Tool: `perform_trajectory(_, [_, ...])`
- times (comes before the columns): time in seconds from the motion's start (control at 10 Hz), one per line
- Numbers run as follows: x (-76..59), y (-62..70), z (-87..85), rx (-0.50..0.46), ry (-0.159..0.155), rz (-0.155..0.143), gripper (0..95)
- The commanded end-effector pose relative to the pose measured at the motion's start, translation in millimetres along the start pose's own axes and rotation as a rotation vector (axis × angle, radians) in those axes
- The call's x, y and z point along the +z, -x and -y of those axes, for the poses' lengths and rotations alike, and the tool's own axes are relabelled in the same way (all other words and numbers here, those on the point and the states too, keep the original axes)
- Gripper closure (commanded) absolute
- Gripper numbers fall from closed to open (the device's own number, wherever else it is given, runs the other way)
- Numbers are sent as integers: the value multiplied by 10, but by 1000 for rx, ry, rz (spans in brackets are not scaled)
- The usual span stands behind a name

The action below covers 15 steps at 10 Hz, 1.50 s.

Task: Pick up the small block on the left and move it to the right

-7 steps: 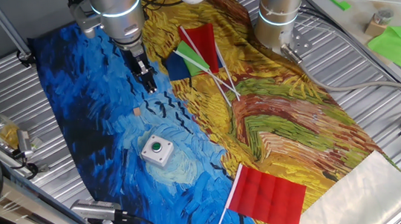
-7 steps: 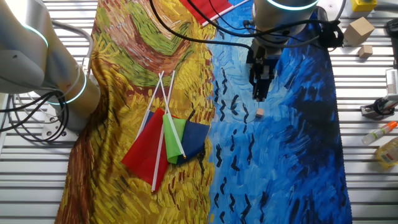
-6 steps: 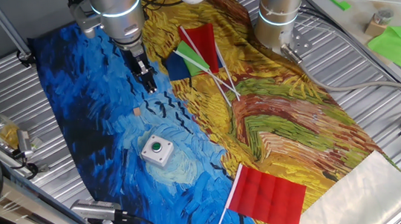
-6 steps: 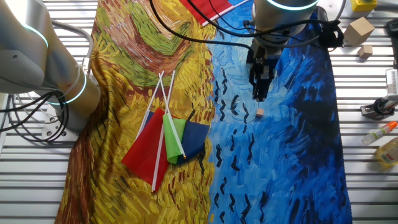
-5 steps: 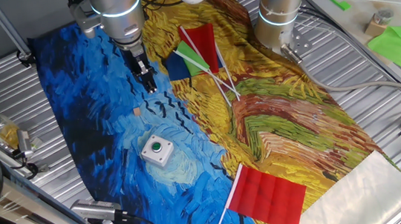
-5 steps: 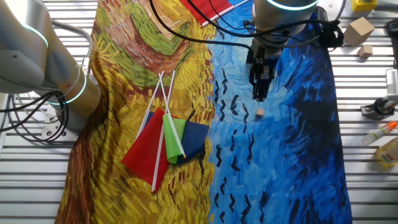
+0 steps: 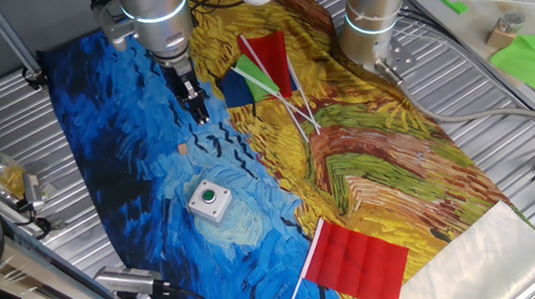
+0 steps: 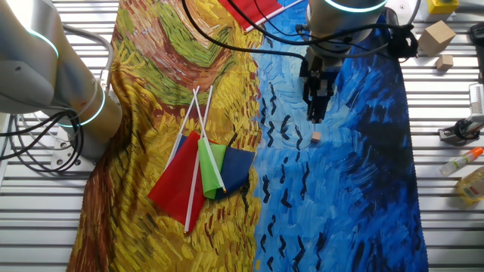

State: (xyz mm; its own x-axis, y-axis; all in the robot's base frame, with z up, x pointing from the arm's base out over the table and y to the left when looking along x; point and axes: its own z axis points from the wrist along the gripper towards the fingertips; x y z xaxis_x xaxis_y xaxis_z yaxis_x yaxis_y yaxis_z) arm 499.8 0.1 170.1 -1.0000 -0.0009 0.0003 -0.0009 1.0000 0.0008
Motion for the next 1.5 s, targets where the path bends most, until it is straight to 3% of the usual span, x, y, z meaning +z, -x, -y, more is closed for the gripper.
perform_trajectory(0.1, [1,2,1,1,-1,0,0])
perform_trajectory(0.2, [1,2,1,-285,124,45,950])
perform_trajectory(1.5, [1,2,1,-283,124,44,950])
